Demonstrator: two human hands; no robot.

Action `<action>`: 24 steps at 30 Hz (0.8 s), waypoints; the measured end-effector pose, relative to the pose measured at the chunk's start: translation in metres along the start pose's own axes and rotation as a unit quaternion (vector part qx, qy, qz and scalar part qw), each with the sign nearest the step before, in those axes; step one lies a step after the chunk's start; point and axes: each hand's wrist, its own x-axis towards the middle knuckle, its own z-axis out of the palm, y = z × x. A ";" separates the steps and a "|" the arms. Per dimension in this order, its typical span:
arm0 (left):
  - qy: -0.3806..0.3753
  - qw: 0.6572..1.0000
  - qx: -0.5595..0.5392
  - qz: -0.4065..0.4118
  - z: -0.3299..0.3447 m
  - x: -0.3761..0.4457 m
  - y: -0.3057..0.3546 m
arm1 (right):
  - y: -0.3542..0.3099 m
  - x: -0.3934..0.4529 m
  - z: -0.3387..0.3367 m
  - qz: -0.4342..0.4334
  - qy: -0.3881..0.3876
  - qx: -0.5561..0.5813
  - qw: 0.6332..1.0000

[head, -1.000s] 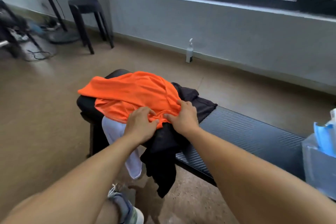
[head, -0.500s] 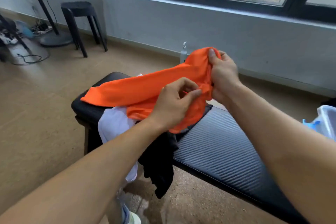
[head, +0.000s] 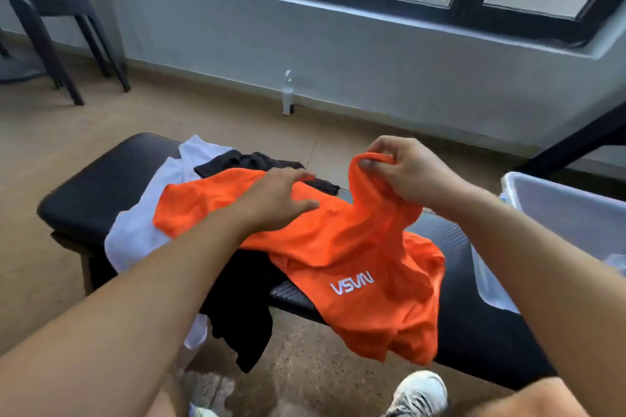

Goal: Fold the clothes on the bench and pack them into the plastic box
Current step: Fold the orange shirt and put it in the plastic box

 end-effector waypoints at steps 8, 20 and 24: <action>-0.051 0.998 0.047 0.010 0.024 0.014 -0.004 | 0.029 -0.006 0.035 0.021 -0.082 -0.219 0.972; 0.076 0.937 -0.339 0.037 0.012 0.020 0.031 | 0.035 0.002 0.030 -0.030 0.010 0.122 0.992; 0.257 0.901 -0.349 -0.028 -0.003 0.018 0.022 | 0.053 -0.003 0.034 0.061 -0.076 -0.040 0.994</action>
